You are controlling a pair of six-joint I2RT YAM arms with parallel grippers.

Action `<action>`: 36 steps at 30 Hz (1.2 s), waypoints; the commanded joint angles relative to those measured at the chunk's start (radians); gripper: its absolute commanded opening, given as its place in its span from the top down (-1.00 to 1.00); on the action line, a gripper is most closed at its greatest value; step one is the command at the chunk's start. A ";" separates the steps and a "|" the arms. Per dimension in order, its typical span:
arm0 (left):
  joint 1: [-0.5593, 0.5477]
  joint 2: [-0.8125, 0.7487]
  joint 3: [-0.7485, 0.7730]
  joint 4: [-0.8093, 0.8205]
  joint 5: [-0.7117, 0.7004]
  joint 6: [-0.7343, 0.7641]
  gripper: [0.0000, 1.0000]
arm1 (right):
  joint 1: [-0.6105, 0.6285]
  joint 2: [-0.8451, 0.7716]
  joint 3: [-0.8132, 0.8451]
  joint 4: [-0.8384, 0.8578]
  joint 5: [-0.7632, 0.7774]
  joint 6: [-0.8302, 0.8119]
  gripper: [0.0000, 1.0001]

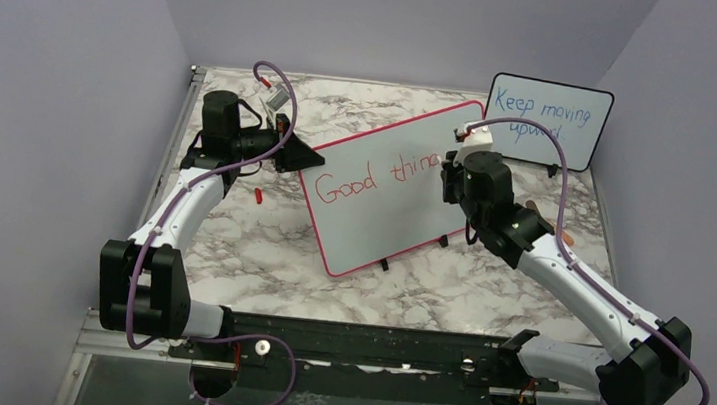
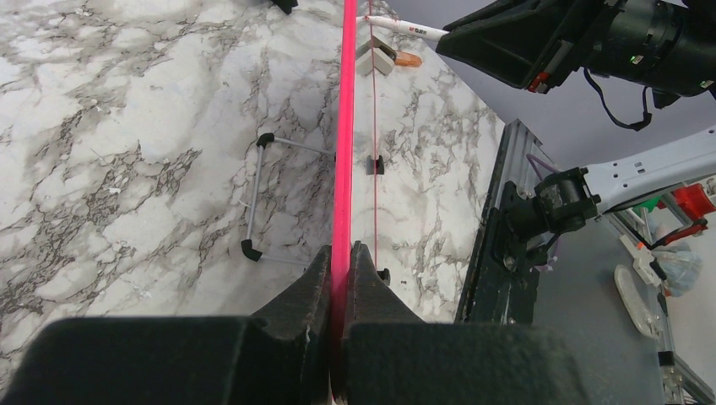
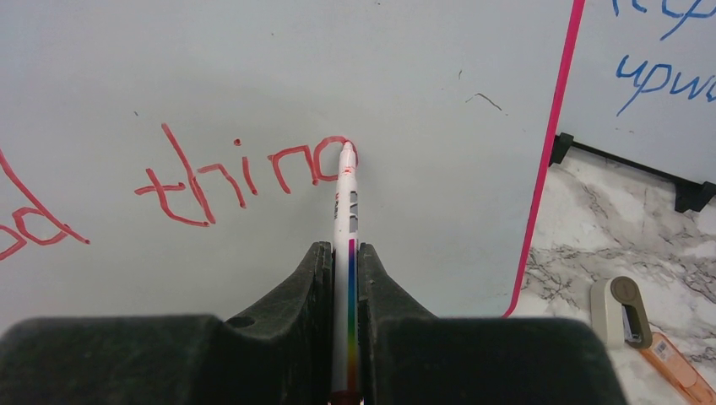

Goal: Write a sentence on the whiteboard

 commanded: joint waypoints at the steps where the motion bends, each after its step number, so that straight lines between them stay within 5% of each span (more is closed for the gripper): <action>1: -0.033 0.029 -0.017 -0.071 -0.022 0.083 1.00 | -0.008 -0.002 -0.036 -0.025 -0.029 0.027 0.99; 36: -0.033 0.025 -0.017 -0.070 -0.024 0.083 1.00 | -0.009 -0.030 -0.055 -0.117 -0.187 0.055 0.99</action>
